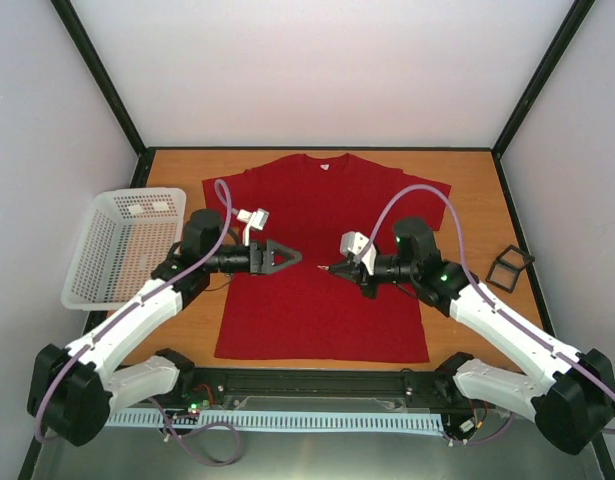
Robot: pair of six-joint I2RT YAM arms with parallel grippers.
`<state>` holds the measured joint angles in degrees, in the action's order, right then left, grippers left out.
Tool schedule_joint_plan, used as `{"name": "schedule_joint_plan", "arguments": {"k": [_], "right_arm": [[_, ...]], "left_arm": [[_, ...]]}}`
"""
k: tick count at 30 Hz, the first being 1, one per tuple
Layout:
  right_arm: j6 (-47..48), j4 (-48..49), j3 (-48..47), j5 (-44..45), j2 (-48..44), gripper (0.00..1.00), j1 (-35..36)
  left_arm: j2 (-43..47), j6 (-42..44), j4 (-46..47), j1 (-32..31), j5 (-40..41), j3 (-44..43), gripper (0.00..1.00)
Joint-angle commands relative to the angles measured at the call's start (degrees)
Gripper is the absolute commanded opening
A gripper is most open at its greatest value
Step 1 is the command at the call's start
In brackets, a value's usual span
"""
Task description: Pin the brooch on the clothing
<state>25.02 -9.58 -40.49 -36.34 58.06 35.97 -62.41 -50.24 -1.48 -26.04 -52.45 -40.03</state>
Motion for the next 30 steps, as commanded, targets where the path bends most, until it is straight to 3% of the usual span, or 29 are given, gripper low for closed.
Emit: {"name": "schedule_joint_plan", "arguments": {"k": [1, 5, 9, 11, 16, 20, 28, 30], "right_arm": [[-9.79, -15.17, -7.66, -18.33, 4.11, 0.03, -2.8], [-14.42, -14.97, -9.36, -24.41, 4.42, 0.03, -2.85], [-18.85, -12.1, -10.29, -26.48, 3.69, 0.03, -2.86], [-19.98, -11.19, -11.12, -28.32, 4.12, 0.03, -2.83], [-21.11, -9.24, -11.85, -27.82, 4.93, 0.03, -2.83], [-20.67, -8.99, -12.37, -28.08, 5.87, 0.03, -2.74], [-19.08, -10.17, -12.77, -28.13, 6.86, 0.03, -2.74], [-18.71, -10.44, -12.89, -28.13, 7.12, 0.03, -2.74]], "left_arm": [[5.88, 24.2, 2.02, -1.1, -2.03, -1.42, 0.9], [9.42, 36.93, 3.71, -4.4, -3.84, 0.41, 0.84], [8.47, 43.05, 2.2, -7.26, -5.9, -0.02, 0.75], [7.17, 44.08, 1.39, -8.3, -6.5, -0.7, 0.67], [2.98, 43.51, 1.41, -10.42, -9.49, -2.63, 0.59], [0.54, 43.01, 1.48, -10.94, -8.74, -4.32, 0.42], [-1.7, 42.67, 2.13, -10.94, -9.05, -6.52, 0.43], [-1.69, 42.75, 2.09, -10.95, -9.5, -6.62, 0.39]]}}
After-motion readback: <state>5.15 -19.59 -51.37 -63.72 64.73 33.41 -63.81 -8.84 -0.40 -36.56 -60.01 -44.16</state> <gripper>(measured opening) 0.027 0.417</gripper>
